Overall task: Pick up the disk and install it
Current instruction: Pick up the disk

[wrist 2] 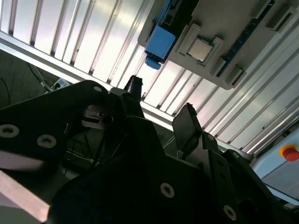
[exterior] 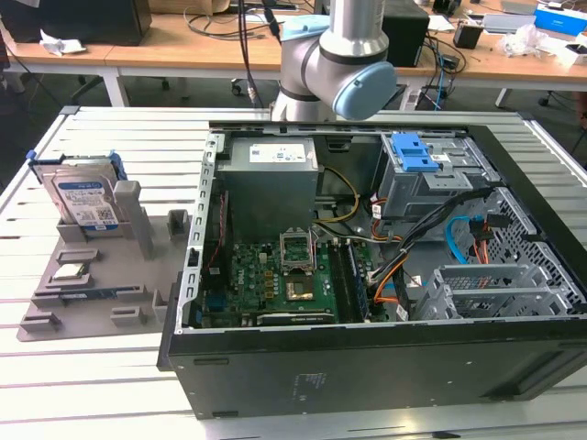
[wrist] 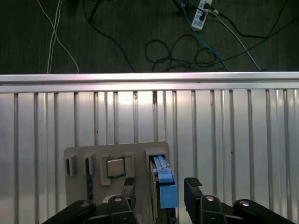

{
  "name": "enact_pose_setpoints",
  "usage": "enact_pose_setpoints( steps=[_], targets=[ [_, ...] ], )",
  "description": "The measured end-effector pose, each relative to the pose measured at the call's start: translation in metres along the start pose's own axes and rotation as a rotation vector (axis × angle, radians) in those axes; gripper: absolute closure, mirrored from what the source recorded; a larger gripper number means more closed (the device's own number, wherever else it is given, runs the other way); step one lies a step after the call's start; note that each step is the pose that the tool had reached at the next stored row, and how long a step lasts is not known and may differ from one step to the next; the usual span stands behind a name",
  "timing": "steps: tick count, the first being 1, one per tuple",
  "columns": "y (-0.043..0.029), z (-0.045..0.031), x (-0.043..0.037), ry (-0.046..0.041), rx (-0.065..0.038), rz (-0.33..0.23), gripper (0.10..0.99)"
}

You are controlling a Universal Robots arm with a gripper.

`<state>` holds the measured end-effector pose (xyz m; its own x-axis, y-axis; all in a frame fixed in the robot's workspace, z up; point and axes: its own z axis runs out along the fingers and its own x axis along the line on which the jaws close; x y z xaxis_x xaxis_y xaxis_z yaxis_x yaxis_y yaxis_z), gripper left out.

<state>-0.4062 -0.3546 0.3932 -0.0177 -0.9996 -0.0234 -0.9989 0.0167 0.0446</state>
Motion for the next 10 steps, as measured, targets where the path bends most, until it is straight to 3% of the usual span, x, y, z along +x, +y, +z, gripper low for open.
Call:
enact_pose_setpoints(
  steps=[10],
  targets=[
    [-0.0008, 0.0005, -0.0244, 0.0001, 0.0, -0.001, 0.545]
  ],
)
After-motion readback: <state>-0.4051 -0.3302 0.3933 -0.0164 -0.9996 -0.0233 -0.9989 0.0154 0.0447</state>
